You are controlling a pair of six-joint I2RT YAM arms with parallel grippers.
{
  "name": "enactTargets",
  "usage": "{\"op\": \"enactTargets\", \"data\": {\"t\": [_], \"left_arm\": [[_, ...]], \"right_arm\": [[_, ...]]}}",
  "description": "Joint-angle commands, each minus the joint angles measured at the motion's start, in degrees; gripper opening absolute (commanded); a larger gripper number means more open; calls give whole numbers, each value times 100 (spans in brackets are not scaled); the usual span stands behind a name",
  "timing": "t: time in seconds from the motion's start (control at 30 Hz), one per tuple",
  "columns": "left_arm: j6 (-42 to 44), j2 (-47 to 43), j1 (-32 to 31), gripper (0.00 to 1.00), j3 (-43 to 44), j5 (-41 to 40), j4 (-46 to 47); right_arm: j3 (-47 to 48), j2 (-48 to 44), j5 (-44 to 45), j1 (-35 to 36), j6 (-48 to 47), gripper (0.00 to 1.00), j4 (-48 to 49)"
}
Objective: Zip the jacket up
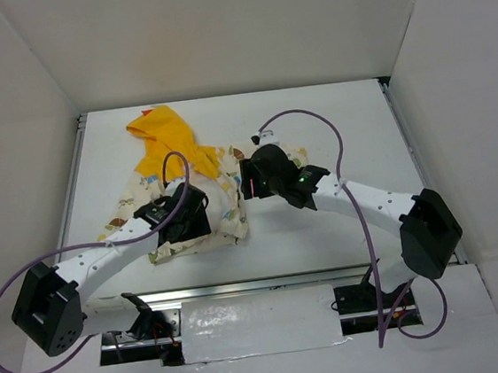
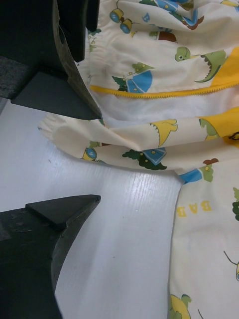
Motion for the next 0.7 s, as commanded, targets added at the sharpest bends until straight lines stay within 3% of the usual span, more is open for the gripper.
{"op": "enactTargets", "data": {"t": [0.0, 0.27, 0.67], "left_arm": [[-199, 282, -41, 72, -66, -208, 372], [-155, 923, -41, 67, -84, -340, 627], [-129, 1135, -32, 64, -145, -718, 714]], "right_arm": [[-173, -255, 120, 5, -36, 69, 74], [-366, -571, 6, -12, -133, 69, 100], [-489, -695, -196, 5, -212, 69, 127]]}}
